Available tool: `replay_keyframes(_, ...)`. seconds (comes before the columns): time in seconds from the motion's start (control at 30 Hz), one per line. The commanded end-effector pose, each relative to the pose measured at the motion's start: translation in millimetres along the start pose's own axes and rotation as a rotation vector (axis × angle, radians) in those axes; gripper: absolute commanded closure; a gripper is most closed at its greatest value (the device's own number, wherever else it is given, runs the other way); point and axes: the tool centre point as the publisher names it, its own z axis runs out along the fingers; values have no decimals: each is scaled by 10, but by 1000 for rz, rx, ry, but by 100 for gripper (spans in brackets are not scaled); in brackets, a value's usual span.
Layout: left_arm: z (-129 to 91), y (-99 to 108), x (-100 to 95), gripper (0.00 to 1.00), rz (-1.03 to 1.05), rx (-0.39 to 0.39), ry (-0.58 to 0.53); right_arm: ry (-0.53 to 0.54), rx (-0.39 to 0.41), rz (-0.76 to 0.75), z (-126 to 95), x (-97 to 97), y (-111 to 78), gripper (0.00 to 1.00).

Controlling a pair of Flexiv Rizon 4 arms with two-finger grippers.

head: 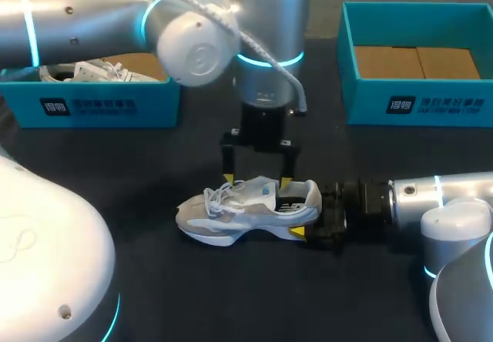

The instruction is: Take the shoe out of the shoebox, open the shoe tongue, remove and reinsert the insole, then place the shoe into the shoebox

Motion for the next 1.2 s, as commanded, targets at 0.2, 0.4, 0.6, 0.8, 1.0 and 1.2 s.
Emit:
replay_keyframes(0.2,149,-97,258,0,-29,5,-142,1,6,1,22,-6,9,100)
replay_keyframes(0.4,219,-59,231,0,-7,-22,-181,1,6,1,22,-6,9,100)
replay_keyframes(0.6,311,-17,162,0,-2,-28,-221,1,6,1,22,-6,9,100)
replay_keyframes(0.8,384,31,145,5,-2,-30,-250,1,6,1,22,-6,9,100)
replay_keyframes(1.0,392,51,69,5,-19,-12,-254,1,6,1,22,-6,9,100)
replay_keyframes(1.2,352,17,-35,11,-45,-6,-243,1,6,1,22,-6,9,100)
